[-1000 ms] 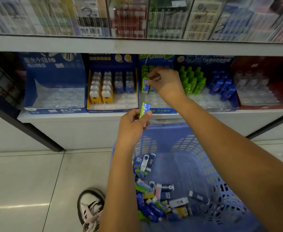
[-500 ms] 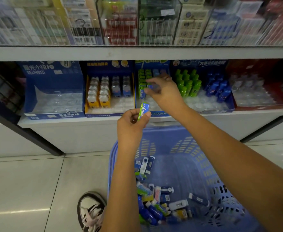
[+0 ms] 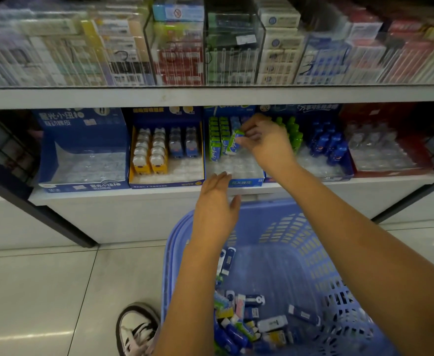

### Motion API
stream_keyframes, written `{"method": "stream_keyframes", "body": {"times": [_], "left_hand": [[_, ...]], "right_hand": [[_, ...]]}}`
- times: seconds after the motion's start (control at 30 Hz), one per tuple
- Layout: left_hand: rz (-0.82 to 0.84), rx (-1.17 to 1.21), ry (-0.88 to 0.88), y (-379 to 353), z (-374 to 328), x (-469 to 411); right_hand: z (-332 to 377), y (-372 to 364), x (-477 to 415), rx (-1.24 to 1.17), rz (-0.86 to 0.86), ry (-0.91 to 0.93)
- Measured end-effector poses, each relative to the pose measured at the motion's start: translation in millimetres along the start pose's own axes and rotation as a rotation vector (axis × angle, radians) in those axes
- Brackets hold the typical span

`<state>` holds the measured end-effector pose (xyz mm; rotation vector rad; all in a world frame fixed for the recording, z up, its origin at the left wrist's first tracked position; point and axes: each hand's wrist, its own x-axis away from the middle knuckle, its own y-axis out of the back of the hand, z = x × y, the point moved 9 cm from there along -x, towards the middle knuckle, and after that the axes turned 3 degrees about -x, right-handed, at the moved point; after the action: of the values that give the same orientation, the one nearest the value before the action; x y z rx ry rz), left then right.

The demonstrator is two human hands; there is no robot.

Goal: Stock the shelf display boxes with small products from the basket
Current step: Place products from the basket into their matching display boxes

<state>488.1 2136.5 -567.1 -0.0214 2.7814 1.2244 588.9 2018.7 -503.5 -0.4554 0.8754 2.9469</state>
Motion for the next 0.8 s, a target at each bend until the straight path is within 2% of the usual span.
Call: {"method": "stream_keyframes", "body": {"times": [0.1, 0.33, 0.43, 0.63, 0.73, 0.8], "left_hand": [[-0.002, -0.023, 0.002, -1, 3, -1], [-0.007, 0.01, 0.006, 0, 6, -5], [-0.018, 0.021, 0.0, 2, 5, -6], [-0.027, 0.045, -0.015, 4, 5, -7], [-0.139, 0.147, -0.026, 17, 2, -1], [-0.18, 0.191, -0.006, 20, 4, 3]], "right_hand": [[-4, -20, -5, 0.123, 0.055, 0.066], [6, -29, -1, 0.226, 0.091, 0.213], [4, -34, -1, 0.222, 0.136, 0.187], [2, -38, -1, 0.379, 0.168, 0.159], [10, -29, 8, 0.392, 0.148, 0.174], [12, -15, 31, 0.293, 0.106, 0.2]]}}
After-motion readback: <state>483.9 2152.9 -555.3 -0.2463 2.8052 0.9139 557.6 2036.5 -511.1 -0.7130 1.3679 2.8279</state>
